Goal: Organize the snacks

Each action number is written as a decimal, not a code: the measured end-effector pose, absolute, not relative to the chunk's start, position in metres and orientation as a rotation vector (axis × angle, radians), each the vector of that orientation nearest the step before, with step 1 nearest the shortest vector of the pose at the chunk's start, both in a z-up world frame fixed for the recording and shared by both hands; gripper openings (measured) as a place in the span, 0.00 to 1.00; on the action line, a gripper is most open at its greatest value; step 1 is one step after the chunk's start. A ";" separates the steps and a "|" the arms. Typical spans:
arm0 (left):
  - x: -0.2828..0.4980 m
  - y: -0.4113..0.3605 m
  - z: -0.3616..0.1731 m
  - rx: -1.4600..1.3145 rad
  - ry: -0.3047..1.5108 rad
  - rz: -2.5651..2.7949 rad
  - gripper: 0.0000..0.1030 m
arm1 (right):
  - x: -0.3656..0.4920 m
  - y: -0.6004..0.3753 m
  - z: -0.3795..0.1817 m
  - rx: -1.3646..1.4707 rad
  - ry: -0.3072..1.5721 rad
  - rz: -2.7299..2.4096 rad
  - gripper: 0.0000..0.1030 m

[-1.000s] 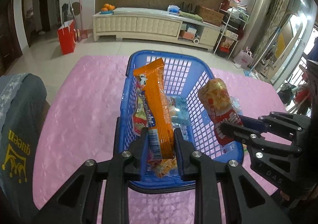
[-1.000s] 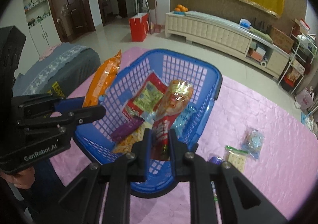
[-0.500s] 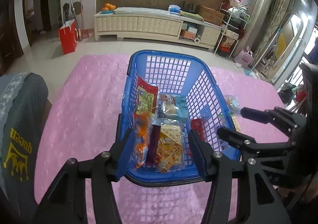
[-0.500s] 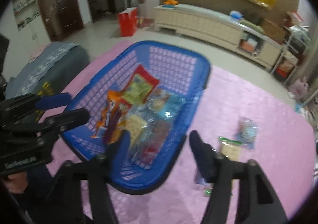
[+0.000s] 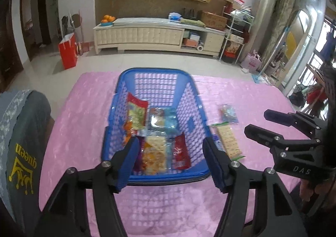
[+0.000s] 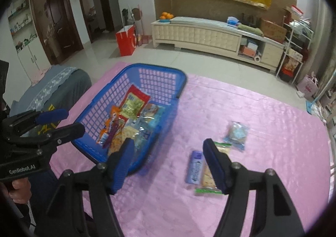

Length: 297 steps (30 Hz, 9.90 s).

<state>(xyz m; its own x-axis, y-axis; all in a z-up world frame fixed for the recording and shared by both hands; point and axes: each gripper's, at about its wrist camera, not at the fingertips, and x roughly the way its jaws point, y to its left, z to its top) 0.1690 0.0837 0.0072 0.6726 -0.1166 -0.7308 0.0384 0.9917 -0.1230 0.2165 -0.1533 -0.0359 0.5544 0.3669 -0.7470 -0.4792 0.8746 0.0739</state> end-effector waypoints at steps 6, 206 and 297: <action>0.168 0.039 0.008 -0.045 0.824 -0.135 0.64 | 0.216 -0.193 -0.033 -0.121 0.843 0.446 0.71; 0.140 0.114 0.000 -0.140 0.661 0.077 0.66 | 0.220 -0.100 -0.031 -0.339 0.785 0.590 0.80; 0.272 -0.082 -0.156 0.030 1.013 -0.242 0.00 | 0.315 -0.290 -0.151 0.035 1.024 0.339 0.80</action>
